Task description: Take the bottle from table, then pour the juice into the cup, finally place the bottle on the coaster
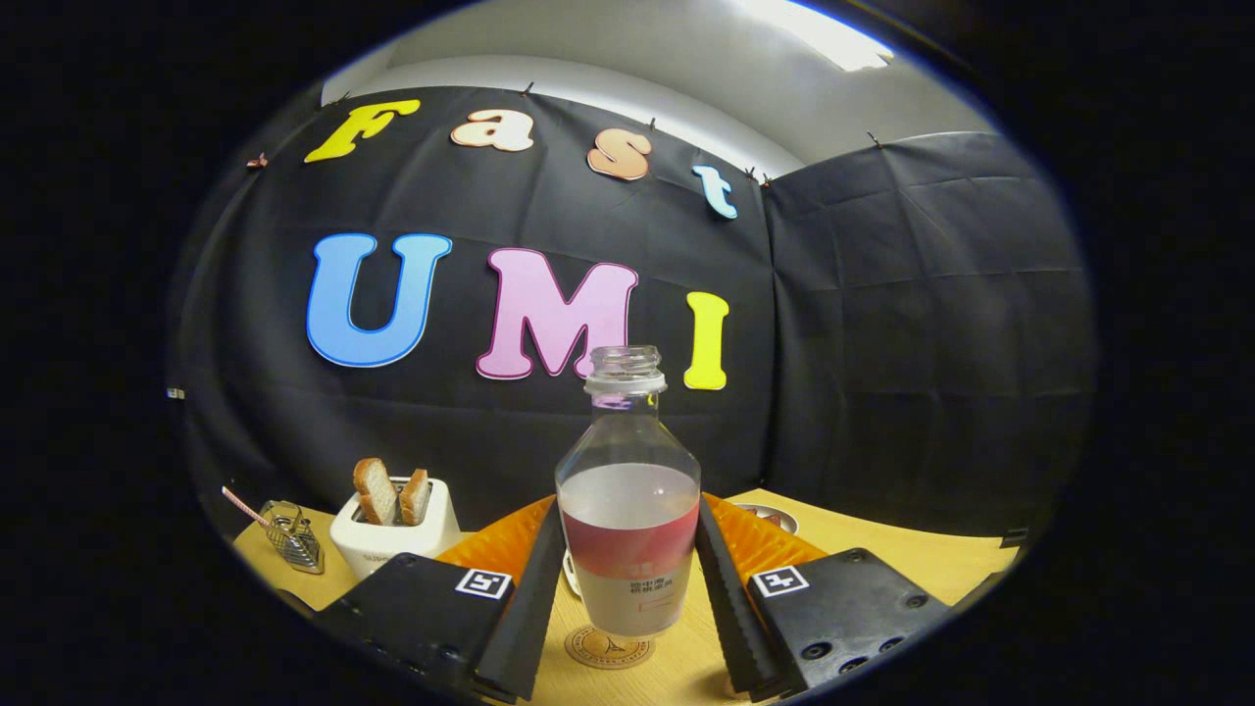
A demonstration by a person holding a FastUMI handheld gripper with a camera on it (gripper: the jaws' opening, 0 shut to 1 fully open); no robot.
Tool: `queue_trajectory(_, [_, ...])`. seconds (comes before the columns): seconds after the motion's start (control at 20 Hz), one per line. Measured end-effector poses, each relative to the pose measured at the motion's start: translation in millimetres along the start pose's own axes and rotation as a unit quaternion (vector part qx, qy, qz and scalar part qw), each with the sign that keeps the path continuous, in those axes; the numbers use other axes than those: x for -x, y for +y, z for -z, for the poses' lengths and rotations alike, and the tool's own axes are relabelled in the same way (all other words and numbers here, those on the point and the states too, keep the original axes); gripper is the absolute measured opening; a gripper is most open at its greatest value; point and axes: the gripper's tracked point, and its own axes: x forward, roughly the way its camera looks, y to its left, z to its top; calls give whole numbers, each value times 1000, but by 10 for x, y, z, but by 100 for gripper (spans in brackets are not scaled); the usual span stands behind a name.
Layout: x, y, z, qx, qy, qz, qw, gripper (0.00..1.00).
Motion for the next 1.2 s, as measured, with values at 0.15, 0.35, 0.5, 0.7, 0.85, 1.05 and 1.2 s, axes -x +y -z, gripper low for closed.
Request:
queue_trajectory(0.15, [-213,135,316,12,17,-5,1000,74])
queue_trajectory(0.35, [-355,221,793,11,48,5,999,74])
queue_trajectory(0.5, [-380,280,1079,17,68,-1,998,75])
queue_trajectory(0.7, [-418,248,1305,13,82,4,997,75])
queue_trajectory(0.85, [-424,261,1455,3,92,-1,996,75])
queue_trajectory(1.05, [-414,275,1507,2,95,-8,995,75])
queue_trajectory(1.2, [-450,276,1511,-1,92,-10,996,75])
